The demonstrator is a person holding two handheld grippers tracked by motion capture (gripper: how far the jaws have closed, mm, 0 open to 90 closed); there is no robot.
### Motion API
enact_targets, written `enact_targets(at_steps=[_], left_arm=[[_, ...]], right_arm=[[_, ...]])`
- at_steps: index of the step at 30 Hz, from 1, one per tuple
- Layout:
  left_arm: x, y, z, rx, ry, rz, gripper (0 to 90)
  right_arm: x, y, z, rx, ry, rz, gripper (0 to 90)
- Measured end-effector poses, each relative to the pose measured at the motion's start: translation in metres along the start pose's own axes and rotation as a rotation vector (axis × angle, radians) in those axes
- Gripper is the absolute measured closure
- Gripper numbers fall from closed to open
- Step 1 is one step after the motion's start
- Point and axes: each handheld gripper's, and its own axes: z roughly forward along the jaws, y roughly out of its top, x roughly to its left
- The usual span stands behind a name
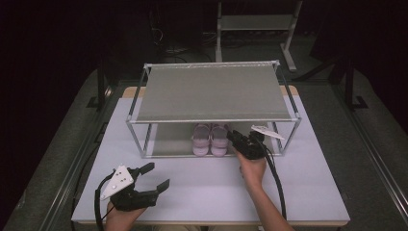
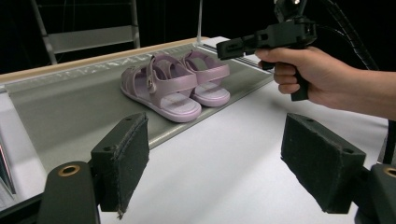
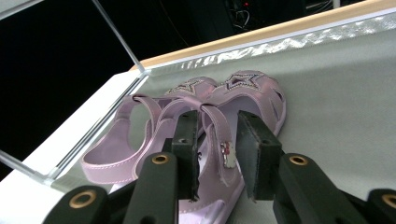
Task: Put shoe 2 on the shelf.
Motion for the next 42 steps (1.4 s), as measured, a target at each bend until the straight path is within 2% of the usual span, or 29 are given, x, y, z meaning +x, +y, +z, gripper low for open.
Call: enact_targets(at_steps=[2, 6, 19, 24, 42], left_arm=[[0.000, 0.000, 0.000, 0.000, 0.000, 0.000, 23.2], [0.000, 0.000, 0.000, 0.000, -0.004, -0.001, 23.2], [0.000, -0.002, 0.001, 0.014, -0.006, 0.005, 23.2], [0.001, -0.003, 0.003, 0.014, -0.011, -0.013, 23.2], [0.004, -0.005, 0.004, 0.026, -0.007, -0.018, 23.2]], right_arm=[[-0.003, 0.000, -0.003, -0.011, 0.016, 0.013, 68.2], [-0.010, -0.003, -0.011, -0.009, 0.019, 0.035, 67.8], [-0.019, -0.003, -0.028, 0.004, 0.041, 0.024, 65.7], [-0.025, -0.006, -0.034, 0.022, 0.060, 0.048, 63.0], [-0.029, -0.008, -0.046, 0.060, 0.083, 0.025, 56.5]])
